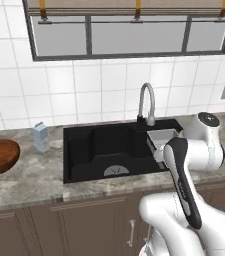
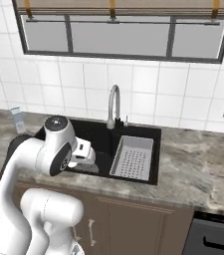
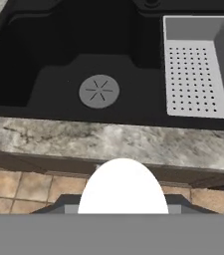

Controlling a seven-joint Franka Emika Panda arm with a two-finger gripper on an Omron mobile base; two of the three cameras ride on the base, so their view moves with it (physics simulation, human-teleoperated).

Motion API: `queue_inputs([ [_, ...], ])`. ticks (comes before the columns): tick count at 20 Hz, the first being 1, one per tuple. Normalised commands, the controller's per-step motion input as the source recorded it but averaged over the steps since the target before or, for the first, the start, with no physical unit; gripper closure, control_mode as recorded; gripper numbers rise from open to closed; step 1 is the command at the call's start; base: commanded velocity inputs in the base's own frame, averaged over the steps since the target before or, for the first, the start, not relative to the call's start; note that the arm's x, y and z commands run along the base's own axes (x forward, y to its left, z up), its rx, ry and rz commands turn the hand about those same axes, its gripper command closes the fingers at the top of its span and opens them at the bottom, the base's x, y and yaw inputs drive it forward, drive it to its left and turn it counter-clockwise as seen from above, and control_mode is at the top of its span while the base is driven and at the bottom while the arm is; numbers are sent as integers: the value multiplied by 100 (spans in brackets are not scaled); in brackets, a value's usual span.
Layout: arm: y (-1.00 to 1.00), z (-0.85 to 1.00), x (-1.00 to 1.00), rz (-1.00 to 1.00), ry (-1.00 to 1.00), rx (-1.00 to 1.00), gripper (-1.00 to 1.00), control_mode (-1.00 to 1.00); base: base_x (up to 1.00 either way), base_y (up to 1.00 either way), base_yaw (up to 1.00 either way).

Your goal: Gather the eggs and milk located in the vicinity of the sink area and place them right next to the bowl.

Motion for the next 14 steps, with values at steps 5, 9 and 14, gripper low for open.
queue_inputs([
  [5,0,0,0,0,0,0,100,100,0,55,2],
  [9,0,0,0,0,0,0,100,100,3,43,5],
  [14,0,0,0,0,0,0,100,100,7,52,6],
])
